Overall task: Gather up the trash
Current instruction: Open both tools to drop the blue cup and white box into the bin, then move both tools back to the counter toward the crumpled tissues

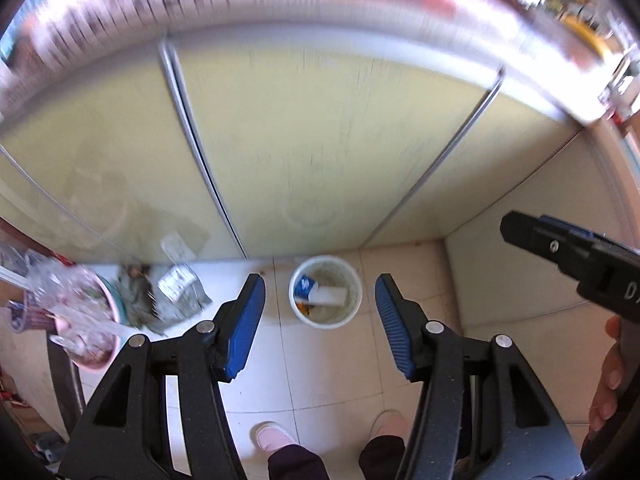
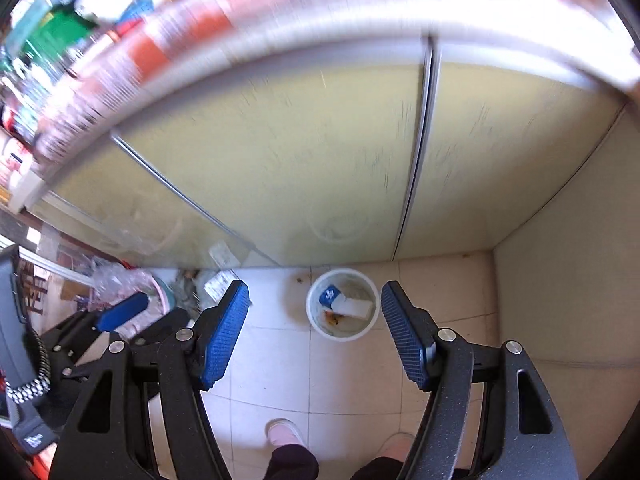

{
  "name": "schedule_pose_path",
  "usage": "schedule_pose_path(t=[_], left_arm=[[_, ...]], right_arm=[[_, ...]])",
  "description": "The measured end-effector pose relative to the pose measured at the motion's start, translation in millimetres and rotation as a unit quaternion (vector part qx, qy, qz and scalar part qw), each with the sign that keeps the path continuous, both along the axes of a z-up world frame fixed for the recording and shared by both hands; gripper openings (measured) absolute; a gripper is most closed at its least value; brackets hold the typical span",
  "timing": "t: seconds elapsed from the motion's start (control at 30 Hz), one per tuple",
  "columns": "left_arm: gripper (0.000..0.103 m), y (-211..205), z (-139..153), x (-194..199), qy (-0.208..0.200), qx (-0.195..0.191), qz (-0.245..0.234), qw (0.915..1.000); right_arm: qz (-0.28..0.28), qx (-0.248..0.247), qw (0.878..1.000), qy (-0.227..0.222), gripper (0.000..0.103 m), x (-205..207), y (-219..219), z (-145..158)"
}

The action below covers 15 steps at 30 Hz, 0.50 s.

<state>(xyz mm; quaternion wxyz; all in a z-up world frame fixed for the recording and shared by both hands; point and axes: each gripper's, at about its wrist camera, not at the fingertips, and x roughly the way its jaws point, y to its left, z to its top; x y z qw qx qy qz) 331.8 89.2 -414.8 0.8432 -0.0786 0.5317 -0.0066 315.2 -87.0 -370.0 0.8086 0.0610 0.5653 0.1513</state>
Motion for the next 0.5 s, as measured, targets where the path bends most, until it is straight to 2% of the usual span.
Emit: schedule_pose_path(t=[0.23, 0.37, 0.5], left_arm=[[0.056, 19.3, 137.4, -30.4, -0.082, -0.001, -0.016, 0.9965], [0.058, 32.0, 209.9, -50.6, -0.138, 0.011, -0.035, 0.9897], [0.065, 41.8, 269.6, -65.8, -0.188, 0.011, -0.044, 0.981]], right_arm=[[-0.028, -0.009, 0.997, -0.073, 0.065, -32.1, 2.3, 117.6], [-0.052, -0.002, 0.991, -0.122, 0.065, -58.3, 4.5, 181.1], [-0.072, -0.005, 0.983, -0.168, 0.067, -80.7, 12.3, 225.9]])
